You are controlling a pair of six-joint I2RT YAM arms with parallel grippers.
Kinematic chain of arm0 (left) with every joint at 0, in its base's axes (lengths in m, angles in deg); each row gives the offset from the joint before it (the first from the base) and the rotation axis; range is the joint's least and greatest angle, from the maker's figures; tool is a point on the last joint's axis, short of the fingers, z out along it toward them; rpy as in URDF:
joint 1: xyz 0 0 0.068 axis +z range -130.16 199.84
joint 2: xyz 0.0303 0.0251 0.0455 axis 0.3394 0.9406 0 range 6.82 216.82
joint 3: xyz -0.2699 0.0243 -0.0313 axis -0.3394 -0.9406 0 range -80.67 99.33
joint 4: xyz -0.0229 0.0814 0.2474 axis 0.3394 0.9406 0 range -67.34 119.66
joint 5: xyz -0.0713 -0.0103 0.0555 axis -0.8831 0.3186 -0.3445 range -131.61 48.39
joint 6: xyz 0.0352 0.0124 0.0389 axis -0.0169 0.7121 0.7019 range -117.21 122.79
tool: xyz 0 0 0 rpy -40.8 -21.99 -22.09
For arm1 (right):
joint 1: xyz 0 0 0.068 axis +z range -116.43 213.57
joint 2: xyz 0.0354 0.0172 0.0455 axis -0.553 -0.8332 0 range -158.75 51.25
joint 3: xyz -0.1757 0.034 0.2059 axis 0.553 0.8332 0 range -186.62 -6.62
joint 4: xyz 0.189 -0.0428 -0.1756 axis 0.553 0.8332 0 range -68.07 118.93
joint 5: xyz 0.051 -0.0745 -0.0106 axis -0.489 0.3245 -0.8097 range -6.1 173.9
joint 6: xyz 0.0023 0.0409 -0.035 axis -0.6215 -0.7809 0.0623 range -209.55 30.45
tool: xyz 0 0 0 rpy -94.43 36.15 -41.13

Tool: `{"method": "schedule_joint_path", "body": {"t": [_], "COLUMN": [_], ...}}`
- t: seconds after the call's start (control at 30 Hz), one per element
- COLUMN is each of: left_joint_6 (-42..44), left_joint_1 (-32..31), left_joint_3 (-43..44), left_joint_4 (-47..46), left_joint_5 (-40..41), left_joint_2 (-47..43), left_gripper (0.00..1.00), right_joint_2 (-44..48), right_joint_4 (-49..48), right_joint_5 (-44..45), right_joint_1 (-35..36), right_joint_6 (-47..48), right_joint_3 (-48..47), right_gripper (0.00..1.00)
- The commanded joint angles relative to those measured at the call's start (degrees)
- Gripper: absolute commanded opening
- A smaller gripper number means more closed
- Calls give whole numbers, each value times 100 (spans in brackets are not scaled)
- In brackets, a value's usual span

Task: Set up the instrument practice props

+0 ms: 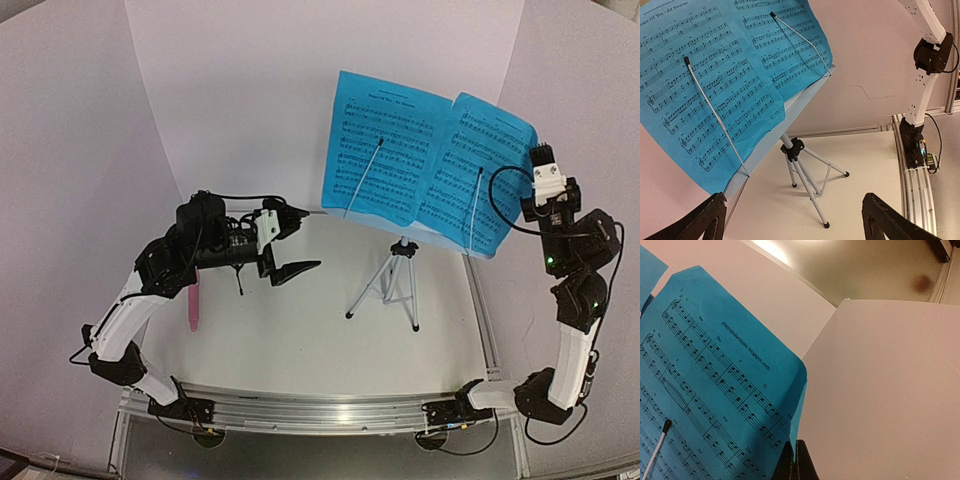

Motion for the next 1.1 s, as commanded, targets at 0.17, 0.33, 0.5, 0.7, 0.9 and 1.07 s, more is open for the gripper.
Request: {"method": "schedule_joint_path", "body": {"t": [0.17,0.33,0.5,0.7,0.9,1.07], "left_joint_6": [-30,-20,-21,-33,-57,-86], "left_joint_1": [15,17,17,17,15,17], "left_joint_3": [-40,-95,-138,-123,-83,-56], "left_joint_4": [-133,-158,-168,-185,-188,-159], "left_joint_5": [-55,-38,-20,-11,-28,-30], "left_joint_2": [-152,-180,-202,-187,-126,-110], "left_gripper": [95,95,95,95,94,95], "right_joint_2": [-14,-46,-149,-63,38,-101], "right_joint_4": [21,49,59,100,323,320], "right_joint_5": [-503,-567,-447,-413,-416,-398], "right_joint_1": [-11,-11,-7,-9,-12,-5], "right_joint_6": [471,961,1463,1959,2037,2310], "right_joint_3": [-143,-80,-228,-233,-40,-382], "right_gripper": [0,0,0,0,0,0]}}
